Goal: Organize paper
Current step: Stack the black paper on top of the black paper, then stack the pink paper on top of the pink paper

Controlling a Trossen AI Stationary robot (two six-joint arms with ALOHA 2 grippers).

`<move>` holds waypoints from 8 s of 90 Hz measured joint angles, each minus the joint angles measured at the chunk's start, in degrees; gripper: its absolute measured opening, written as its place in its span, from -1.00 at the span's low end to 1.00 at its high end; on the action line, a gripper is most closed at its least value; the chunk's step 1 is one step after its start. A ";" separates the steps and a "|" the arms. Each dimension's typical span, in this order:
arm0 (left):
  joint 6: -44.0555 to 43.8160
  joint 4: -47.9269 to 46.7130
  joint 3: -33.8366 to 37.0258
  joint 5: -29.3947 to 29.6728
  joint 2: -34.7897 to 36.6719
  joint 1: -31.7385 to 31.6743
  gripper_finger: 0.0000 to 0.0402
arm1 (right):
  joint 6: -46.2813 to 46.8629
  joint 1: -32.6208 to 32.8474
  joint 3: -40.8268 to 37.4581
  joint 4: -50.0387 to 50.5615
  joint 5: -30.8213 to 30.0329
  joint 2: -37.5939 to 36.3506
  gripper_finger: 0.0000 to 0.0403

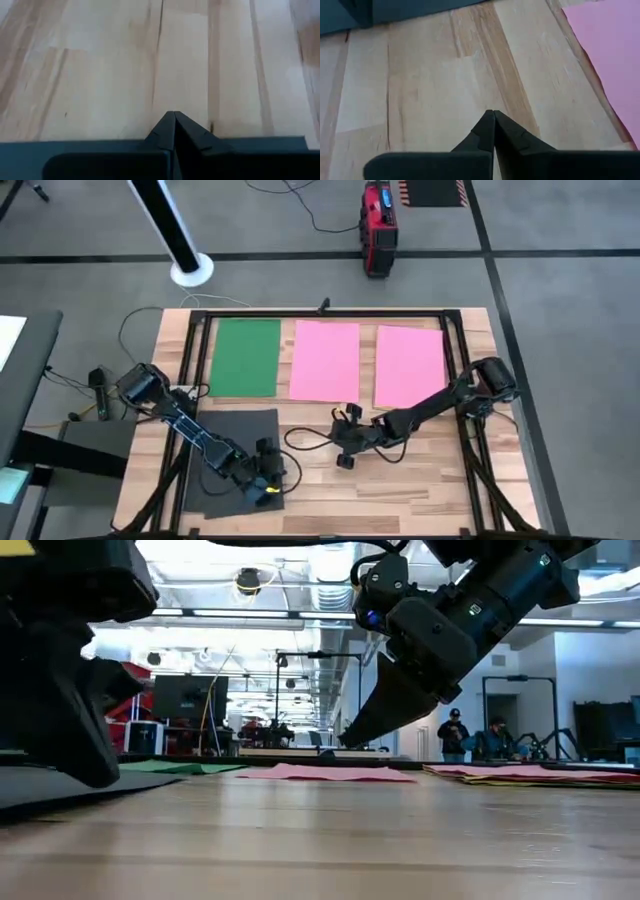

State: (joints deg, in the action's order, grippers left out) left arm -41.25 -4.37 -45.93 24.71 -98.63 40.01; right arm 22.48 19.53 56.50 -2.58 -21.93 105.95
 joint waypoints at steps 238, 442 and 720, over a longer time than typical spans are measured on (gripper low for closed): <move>-27.92 -27.97 -8.06 -29.46 0.13 30.58 -1.00 | -0.42 0.35 0.01 -0.91 2.16 0.00 -1.00; 26.29 55.42 14.37 -2.82 6.53 -8.56 -1.00 | -15.45 5.03 -39.83 -25.42 -2.01 -49.87 -1.00; 34.34 54.74 28.55 -41.31 26.75 -57.31 -1.00 | -15.11 2.90 -52.59 1.53 -8.09 -105.85 -1.00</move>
State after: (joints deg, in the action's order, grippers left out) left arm -6.92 50.37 -17.39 -16.60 -71.88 -17.30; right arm 7.37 22.43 3.91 -1.05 -30.02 0.10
